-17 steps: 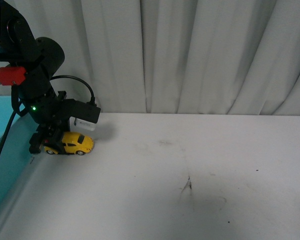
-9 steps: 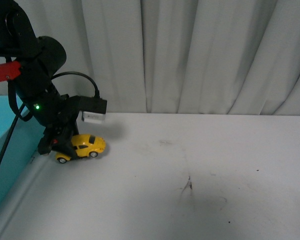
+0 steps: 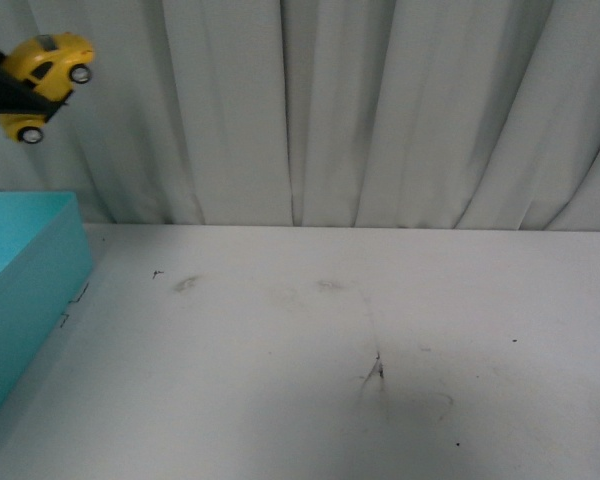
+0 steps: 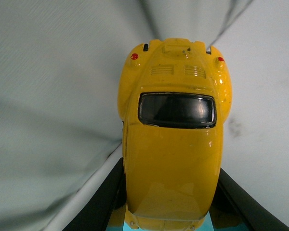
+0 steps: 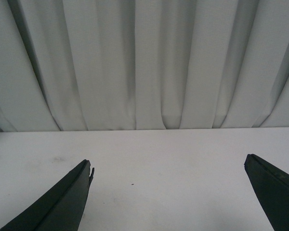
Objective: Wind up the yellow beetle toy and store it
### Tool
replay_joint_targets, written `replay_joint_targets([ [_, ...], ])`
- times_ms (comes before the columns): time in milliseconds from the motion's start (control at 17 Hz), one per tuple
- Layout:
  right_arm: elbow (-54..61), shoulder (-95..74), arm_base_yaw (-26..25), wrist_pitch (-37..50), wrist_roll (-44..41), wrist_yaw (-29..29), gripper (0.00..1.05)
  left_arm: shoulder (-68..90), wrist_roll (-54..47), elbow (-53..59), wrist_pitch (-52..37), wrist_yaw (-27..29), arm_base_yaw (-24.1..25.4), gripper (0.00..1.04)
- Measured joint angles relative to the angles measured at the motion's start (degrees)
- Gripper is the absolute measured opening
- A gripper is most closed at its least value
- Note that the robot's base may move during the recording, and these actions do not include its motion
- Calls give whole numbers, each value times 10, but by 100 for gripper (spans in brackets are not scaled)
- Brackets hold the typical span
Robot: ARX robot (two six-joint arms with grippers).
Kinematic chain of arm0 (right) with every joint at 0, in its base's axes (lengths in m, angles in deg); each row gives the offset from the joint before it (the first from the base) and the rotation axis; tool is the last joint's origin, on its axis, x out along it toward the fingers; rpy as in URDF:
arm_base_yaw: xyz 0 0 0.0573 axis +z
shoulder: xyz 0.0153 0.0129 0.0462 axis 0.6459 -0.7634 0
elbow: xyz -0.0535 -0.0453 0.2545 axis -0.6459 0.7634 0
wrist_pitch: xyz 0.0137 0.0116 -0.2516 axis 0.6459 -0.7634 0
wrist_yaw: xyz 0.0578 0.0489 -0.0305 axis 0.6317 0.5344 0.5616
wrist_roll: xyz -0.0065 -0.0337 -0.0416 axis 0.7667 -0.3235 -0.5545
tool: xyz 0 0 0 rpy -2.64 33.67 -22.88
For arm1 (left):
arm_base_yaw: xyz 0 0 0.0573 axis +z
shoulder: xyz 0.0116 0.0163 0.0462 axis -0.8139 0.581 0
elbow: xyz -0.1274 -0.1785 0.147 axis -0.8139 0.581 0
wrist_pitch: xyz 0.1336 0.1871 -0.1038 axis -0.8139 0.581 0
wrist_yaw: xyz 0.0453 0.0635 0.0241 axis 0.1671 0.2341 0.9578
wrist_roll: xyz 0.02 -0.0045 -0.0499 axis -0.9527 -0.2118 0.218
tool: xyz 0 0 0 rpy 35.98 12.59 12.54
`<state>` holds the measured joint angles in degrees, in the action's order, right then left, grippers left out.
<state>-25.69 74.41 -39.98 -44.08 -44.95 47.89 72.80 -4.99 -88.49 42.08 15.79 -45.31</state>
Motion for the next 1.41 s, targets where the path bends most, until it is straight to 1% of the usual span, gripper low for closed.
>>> replay_joint_targets([
  [117,0,0,0,0,0,0,98,0,53,25,-36,57,45,41],
  [176,0,0,0,0,0,0,98,4,122,58,-45,132,96,41],
  [294,0,0,0,0,0,0,98,11,162,76,-27,158,114,41],
  [411,0,0,0,0,0,0,98,34,180,100,-15,173,117,41],
  [587,0,0,0,0,0,0,98,76,188,113,-31,192,127,41],
  [822,0,0,0,0,0,0,98,113,187,137,-35,196,137,40],
  [998,0,0,0,0,0,0,98,114,176,146,-24,188,145,40],
  [1233,0,0,0,0,0,0,98,114,176,146,-19,190,156,41],
  [1409,0,0,0,0,0,0,98,109,176,148,-7,190,157,69],
])
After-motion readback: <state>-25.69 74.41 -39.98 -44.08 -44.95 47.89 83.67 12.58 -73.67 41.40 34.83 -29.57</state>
